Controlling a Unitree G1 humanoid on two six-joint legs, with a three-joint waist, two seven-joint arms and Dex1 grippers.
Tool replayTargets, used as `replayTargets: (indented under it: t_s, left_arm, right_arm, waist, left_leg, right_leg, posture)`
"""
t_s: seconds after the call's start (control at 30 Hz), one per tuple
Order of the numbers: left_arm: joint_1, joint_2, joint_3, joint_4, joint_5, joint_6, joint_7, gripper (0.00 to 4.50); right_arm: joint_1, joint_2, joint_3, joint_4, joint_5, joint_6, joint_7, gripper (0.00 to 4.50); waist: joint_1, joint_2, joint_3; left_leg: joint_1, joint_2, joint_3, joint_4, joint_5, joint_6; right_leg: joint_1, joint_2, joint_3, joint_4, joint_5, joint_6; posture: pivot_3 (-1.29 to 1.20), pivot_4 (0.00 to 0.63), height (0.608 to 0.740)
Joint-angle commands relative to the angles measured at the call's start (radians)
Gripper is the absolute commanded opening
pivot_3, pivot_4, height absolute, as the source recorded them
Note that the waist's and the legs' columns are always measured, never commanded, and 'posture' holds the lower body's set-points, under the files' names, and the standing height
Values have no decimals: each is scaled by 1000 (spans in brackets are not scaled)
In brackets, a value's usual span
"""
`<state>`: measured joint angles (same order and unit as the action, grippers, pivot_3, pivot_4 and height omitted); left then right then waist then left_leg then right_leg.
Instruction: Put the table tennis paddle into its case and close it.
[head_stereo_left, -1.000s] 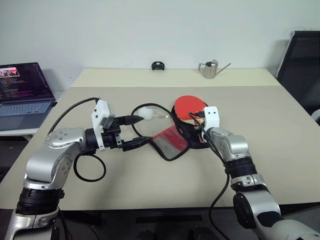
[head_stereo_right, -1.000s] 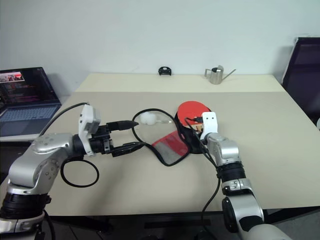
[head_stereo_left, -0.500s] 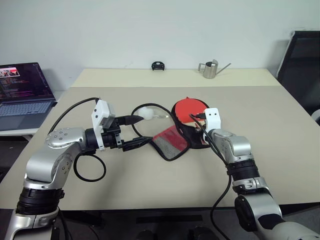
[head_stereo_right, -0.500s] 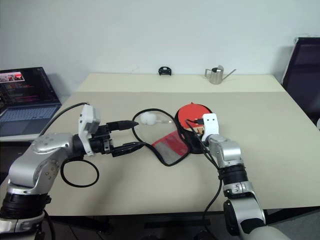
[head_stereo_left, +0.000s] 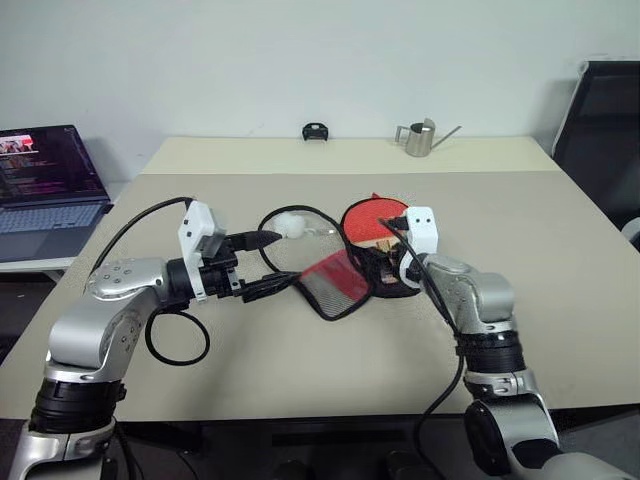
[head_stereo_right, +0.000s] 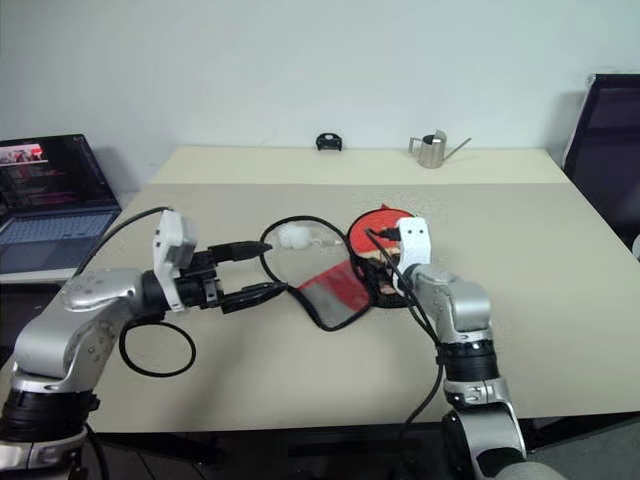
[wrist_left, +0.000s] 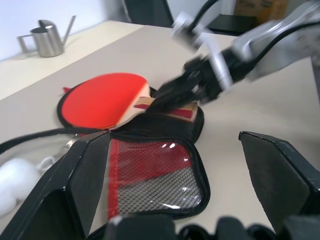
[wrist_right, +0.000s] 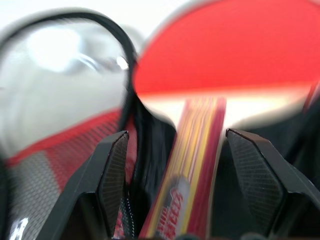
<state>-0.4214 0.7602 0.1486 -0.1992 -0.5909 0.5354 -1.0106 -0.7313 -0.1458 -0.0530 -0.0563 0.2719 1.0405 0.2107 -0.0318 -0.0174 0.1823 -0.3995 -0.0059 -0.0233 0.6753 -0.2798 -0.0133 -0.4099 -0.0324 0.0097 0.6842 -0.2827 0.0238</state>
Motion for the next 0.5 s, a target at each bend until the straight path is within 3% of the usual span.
replayTargets:
  t_s: [0.03, 0.3, 0.47, 0.5]
  left_arm:
    - [8, 3, 37, -40, -20, -11, 10, 4500]
    - [4, -2, 38, -2, -8, -26, 11, 4500]
    - [-6, 0, 33, 28, 4, -40, 14, 4500]
    - [-7, 1, 34, 35, 7, -43, 16, 4500]
  right_arm:
    - [36, -115, 12, -147, 72, 20, 140, 3372]
    - [58, -348, 27, -198, 158, -7, 383, 3372]
    - [37, -443, 11, -188, 204, -17, 478, 4477]
    - [35, -460, 12, -192, 215, -26, 504, 4477]
  waist:
    - [3, 0, 0]
    - [-1, 0, 0]
    - [0, 0, 0]
    - [0, 0, 0]
  left_leg:
    - [0, 0, 0, 0, 0, 0]
    - [1, 0, 0, 0, 0, 0]
    - [0, 0, 0, 0, 0, 1]
    - [0, 0, 0, 0, 0, 1]
  right_leg:
    - [0, 0, -1, -1, 0, 0]
    - [1, 1, 0, -1, 0, 0]
    - [1, 0, 0, -1, 0, 0]
    - [1, 1, -1, -1, 0, 0]
  posture:
    - [0, 150, 740]
    - [0, 150, 740]
    - [0, 150, 740]
    - [0, 150, 740]
